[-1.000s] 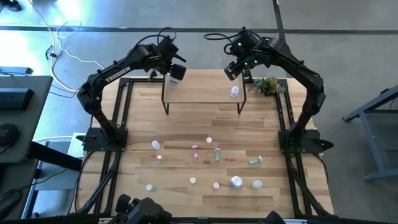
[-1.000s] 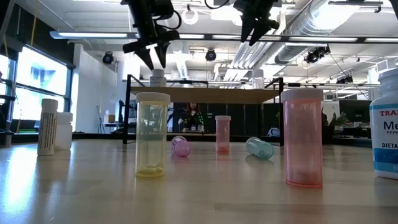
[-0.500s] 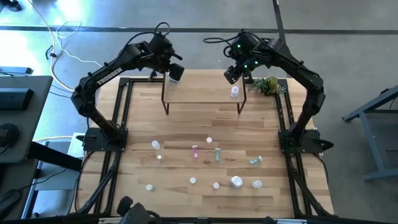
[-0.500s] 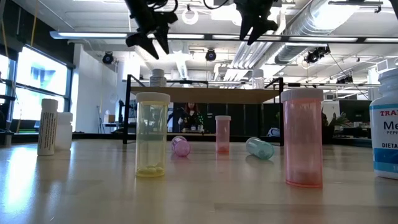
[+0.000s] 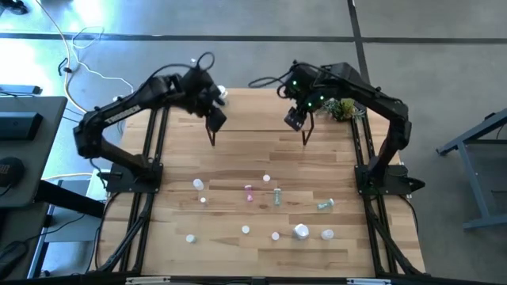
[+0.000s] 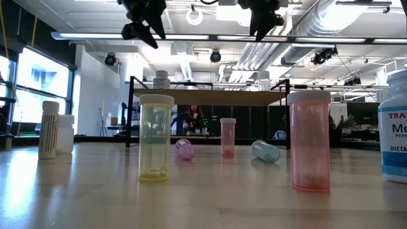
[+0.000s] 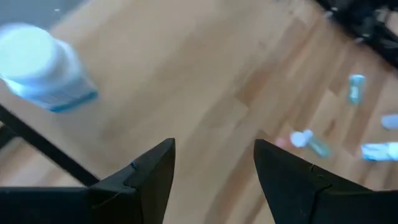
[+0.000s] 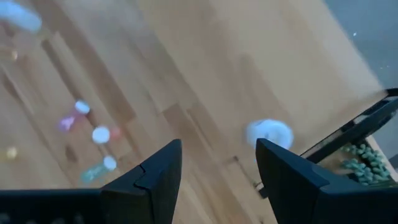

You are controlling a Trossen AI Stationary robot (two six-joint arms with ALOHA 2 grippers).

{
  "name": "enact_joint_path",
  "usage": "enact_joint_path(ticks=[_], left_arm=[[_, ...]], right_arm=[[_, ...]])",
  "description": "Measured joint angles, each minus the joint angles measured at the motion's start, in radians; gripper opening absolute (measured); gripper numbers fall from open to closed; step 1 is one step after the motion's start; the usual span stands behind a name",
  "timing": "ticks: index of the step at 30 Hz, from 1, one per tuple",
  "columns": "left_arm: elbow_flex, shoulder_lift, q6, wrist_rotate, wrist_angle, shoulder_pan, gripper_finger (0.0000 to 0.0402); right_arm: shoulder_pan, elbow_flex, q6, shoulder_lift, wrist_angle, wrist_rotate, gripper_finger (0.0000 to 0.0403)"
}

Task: Pick and place medicine bottles onto shelf by color
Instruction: Put the top red medicine bottle on the shelf

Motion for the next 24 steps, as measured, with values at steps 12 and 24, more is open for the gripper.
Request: enact_joint_path(ticks=[12, 24], left_arm=[[-0.265, -0.158, -0.155, -0.008, 0.215, -0.216, 0.0208], [-0.435, -0.215, -0.215, 0.007, 0.237, -0.326, 0.0208]], right_arm=[[0.161, -0.171, 0.077, 0.000, -0.016, -0.001, 0.0197], [0.304, -0.335, 0.357, 0.000, 0.122, -0.074, 0.0197]])
